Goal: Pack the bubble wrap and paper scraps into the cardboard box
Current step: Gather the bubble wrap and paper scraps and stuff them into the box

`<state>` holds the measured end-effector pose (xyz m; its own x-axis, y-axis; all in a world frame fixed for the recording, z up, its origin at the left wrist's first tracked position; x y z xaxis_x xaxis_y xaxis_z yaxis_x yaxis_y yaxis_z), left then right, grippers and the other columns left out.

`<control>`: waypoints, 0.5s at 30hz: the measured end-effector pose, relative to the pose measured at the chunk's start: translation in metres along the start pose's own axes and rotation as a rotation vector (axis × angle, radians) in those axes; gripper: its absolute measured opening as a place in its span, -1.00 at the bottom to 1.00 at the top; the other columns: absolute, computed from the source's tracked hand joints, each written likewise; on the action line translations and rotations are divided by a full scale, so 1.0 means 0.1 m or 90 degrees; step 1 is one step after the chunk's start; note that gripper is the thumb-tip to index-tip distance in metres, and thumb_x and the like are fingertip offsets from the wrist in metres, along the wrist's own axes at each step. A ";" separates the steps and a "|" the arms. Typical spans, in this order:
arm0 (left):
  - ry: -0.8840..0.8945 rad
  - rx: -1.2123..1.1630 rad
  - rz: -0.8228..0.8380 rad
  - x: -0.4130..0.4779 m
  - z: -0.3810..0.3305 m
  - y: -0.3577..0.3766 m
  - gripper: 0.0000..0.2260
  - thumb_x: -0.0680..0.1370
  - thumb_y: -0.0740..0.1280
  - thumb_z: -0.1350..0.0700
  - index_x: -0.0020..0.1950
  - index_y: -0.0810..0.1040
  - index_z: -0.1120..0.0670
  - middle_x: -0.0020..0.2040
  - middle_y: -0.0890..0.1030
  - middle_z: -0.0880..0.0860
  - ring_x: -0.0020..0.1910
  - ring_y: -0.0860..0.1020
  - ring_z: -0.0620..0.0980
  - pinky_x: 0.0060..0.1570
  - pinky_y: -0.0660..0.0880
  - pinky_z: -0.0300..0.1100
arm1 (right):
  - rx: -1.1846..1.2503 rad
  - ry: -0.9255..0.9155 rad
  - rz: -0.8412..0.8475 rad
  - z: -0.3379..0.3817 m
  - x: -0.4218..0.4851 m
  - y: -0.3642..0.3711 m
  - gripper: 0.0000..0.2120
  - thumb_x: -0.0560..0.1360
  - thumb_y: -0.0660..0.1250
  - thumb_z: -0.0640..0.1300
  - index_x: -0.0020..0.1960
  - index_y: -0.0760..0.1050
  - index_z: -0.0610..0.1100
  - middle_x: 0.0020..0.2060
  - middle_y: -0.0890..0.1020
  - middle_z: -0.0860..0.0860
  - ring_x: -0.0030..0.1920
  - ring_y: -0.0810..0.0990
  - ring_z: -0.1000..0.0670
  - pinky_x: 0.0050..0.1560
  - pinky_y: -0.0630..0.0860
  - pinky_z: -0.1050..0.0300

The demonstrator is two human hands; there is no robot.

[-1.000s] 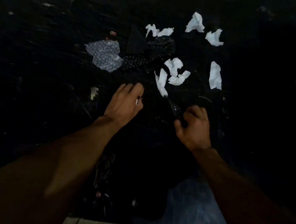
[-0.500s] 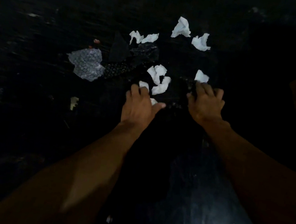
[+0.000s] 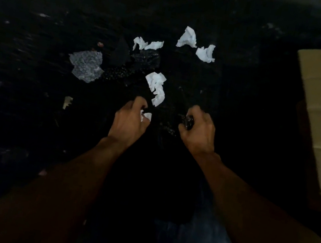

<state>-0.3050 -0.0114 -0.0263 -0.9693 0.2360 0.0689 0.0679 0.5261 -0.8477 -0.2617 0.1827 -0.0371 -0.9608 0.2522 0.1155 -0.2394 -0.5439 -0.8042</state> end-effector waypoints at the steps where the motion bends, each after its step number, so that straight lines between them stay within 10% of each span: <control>1: -0.013 0.026 0.018 -0.07 -0.03 -0.03 -0.81 0.50 0.35 0.09 0.09 0.49 0.08 -0.02 0.55 0.16 -0.09 0.56 0.19 -0.08 0.48 -0.02 | -0.009 0.003 0.020 0.02 -0.08 -0.01 -0.78 0.38 0.41 -0.16 -0.03 0.46 -0.16 -0.15 0.56 -0.14 -0.07 0.52 -0.18 -0.05 0.45 0.00; 7: -0.033 0.055 0.061 -0.47 -0.26 -0.25 -0.85 0.50 0.28 0.09 -0.04 0.60 0.12 -0.05 0.60 0.19 -0.07 0.58 0.23 -0.03 0.53 0.01 | -0.019 0.157 0.124 0.17 -0.44 -0.25 -0.79 0.53 0.30 0.01 0.09 0.57 -0.07 -0.01 0.66 -0.14 0.04 0.61 -0.18 0.09 0.53 0.03; 15: 0.085 0.032 -0.046 -0.63 -1.01 -1.10 -0.61 0.51 0.34 -0.17 0.00 0.58 0.17 0.00 0.59 0.21 0.00 0.56 0.18 -0.03 0.47 -0.02 | 0.046 0.181 -0.036 0.54 -0.88 -1.34 -0.48 0.38 0.41 0.28 0.12 0.60 -0.11 0.05 0.67 -0.10 0.13 0.59 -0.12 0.14 0.48 0.12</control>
<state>-0.2276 -0.0014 0.1162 -0.9311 0.3071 0.1969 -0.0159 0.5052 -0.8628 -0.1527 0.1896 0.0919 -0.8703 0.4923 -0.0175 -0.3105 -0.5758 -0.7563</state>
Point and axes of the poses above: each hand's wrist, its own x-axis towards the middle knuckle, its own y-axis out of the palm, z = x × y, the point moved 4 cm from there along x, towards the middle knuckle
